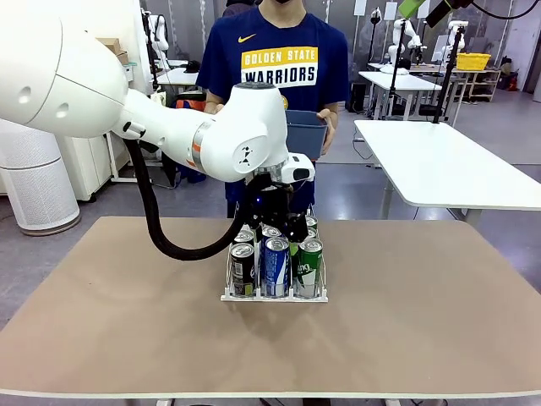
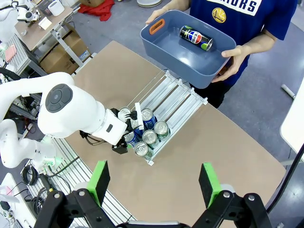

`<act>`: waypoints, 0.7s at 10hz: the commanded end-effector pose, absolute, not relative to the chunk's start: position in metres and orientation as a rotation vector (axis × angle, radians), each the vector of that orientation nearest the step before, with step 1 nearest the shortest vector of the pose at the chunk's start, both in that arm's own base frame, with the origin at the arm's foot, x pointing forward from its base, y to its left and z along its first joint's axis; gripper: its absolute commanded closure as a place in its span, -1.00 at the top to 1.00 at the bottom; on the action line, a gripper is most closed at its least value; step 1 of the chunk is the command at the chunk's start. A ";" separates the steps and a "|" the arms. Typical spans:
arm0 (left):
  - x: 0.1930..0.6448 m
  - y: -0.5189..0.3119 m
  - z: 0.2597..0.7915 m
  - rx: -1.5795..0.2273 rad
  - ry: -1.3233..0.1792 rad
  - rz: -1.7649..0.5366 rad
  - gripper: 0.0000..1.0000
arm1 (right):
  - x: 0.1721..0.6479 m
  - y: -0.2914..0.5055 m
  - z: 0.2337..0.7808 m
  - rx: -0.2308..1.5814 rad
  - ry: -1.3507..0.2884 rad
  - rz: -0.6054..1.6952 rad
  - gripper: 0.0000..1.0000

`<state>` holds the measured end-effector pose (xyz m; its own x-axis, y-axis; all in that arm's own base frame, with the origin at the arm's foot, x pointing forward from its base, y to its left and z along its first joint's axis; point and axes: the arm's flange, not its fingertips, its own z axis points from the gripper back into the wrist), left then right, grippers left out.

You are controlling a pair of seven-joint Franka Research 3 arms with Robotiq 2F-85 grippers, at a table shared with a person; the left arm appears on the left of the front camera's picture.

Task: Fill the beverage cans into the dispenser.
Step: Place the picked Ionic drink in the line of the Automatic Can Dispenser with the same cans, then pick up the Pepsi coke handed by the human.

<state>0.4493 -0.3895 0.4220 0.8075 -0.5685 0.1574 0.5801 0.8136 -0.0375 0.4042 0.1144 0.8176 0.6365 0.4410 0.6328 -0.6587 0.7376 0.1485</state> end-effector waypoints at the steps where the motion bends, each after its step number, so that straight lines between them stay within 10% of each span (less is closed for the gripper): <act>1: 0.450 -0.390 0.415 -0.085 -0.127 -0.614 1.00 | 0.404 0.114 0.818 0.387 -0.608 0.645 1.00; 7: 0.450 -0.390 0.415 -0.085 -0.127 -0.614 1.00 | 0.404 0.114 0.818 0.387 -0.608 0.645 1.00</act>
<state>0.4514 -0.3906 0.4146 0.8095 -0.5688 0.1454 0.5795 0.8139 -0.0421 0.4042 0.1144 0.8176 0.6365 0.4409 0.6328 -0.6587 0.7376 0.1485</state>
